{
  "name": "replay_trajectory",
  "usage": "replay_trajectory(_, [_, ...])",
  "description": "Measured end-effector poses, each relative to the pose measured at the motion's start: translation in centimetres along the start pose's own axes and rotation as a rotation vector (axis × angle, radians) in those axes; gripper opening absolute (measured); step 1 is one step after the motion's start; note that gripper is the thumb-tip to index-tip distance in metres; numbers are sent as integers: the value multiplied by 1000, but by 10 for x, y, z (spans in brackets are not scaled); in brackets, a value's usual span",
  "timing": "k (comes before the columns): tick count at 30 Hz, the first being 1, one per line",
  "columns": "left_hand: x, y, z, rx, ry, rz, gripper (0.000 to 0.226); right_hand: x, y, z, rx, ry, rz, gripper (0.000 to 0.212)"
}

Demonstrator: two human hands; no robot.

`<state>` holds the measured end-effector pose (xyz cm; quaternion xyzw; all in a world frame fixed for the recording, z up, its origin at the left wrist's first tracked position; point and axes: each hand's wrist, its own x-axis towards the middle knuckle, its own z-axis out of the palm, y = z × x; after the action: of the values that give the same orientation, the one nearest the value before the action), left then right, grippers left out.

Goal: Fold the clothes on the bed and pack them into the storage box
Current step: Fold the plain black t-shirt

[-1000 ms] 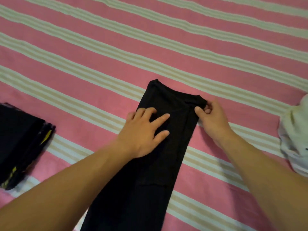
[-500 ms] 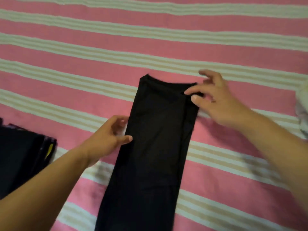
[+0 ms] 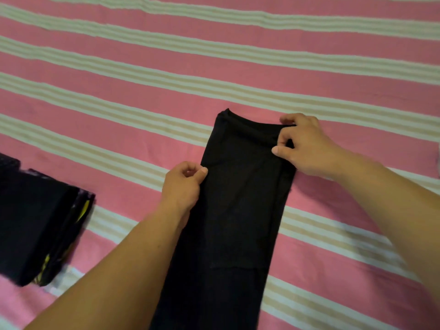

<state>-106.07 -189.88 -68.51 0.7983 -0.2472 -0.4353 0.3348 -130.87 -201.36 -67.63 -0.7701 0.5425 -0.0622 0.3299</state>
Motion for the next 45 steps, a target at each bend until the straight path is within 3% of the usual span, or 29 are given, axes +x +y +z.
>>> replay_trajectory(3, [9,9,6,22,66,-34,20,0,7,3,-4,19,12,11])
replay_trajectory(4, [13,13,7,94,74,-19,30,1,8,3,16,37,31,17])
replay_trajectory(6, [23,26,9,267,48,93,46,-1,9,4,83,120,123,53])
replay_trajectory(9, [49,55,16,301,-147,164,58,-9,9,9,269,291,439,74])
replay_trajectory(12, [80,72,16,211,-340,38,67,-13,6,21,394,194,527,70])
replay_trajectory(14, [94,74,17,153,-449,-32,49,-5,22,31,457,139,538,86])
replay_trajectory(16, [101,75,19,161,-475,-54,39,0,27,32,605,140,540,73])
replay_trajectory(20, [79,71,8,-35,-490,40,25,-36,-14,12,828,135,405,13])
replay_trajectory(22, [49,68,-16,-169,-552,87,27,-58,-33,4,880,160,265,16])
replay_trajectory(27, [-26,42,-97,-130,-569,144,49,-133,-73,16,391,364,-11,19])
replay_trajectory(30, [-61,-2,-129,-71,-563,115,37,-181,-81,51,176,343,-212,12])
replay_trajectory(32, [-73,-35,-138,78,-568,141,22,-205,-73,83,105,279,-211,30])
replay_trajectory(37, [-82,-92,-142,699,-455,504,58,-250,-55,120,-93,92,-216,60])
replay_trajectory(40, [-95,-78,-138,765,-111,685,37,-254,-58,99,-90,145,-192,68])
replay_trajectory(41, [-100,-68,-132,728,-68,758,32,-249,-59,90,-80,178,-169,64])
replay_trajectory(43, [-103,-51,-109,743,-137,914,38,-229,-58,77,-92,240,-134,52])
replay_trajectory(45, [-98,-41,-79,936,-274,1017,50,-202,-60,74,-172,232,-139,48])
